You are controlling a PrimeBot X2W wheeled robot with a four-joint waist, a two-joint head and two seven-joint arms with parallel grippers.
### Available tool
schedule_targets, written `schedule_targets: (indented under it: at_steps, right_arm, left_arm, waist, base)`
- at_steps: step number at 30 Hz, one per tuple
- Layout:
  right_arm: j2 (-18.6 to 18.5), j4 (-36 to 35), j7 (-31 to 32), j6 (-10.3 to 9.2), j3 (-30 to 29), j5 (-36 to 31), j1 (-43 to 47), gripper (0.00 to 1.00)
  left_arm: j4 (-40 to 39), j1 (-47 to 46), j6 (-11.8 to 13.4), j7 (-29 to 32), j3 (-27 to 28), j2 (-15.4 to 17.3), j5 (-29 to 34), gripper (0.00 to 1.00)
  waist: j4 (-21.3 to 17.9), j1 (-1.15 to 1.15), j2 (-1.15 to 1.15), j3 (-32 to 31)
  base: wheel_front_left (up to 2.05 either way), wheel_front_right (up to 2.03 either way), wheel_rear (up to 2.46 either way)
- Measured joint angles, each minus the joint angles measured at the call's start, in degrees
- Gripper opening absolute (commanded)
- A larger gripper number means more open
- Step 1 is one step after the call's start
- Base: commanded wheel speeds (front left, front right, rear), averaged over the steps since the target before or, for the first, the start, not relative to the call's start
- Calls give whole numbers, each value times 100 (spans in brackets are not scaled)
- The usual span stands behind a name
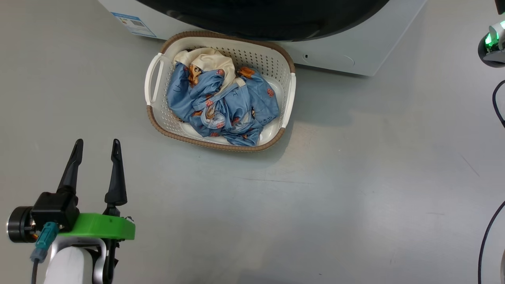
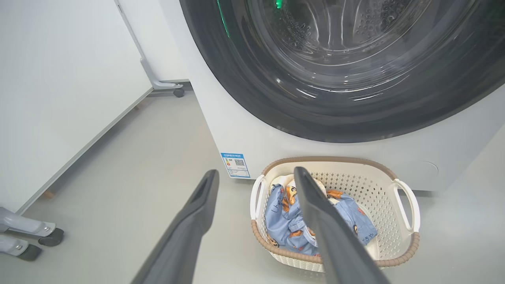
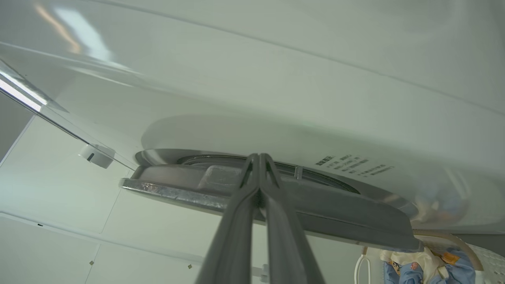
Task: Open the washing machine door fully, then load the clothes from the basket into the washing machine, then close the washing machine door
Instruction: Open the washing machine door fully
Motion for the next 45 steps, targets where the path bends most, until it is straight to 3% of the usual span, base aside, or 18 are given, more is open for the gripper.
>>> schedule_targets:
  at_steps: [28, 45]
  right_arm:
    - [-168, 71, 203, 0, 254, -60, -629, 0]
    - [-287, 73, 494, 0, 567, -116, -834, 0]
  left_arm:
    - [-4, -19, -1, -1, -113, -120, -172, 100]
    - [23, -18, -1, -1, -152, -131, -327, 100]
  waist:
    - [698, 0, 0, 465]
    - [706, 0, 0, 601]
  base:
    - [0, 0, 0]
    - [0, 0, 0]
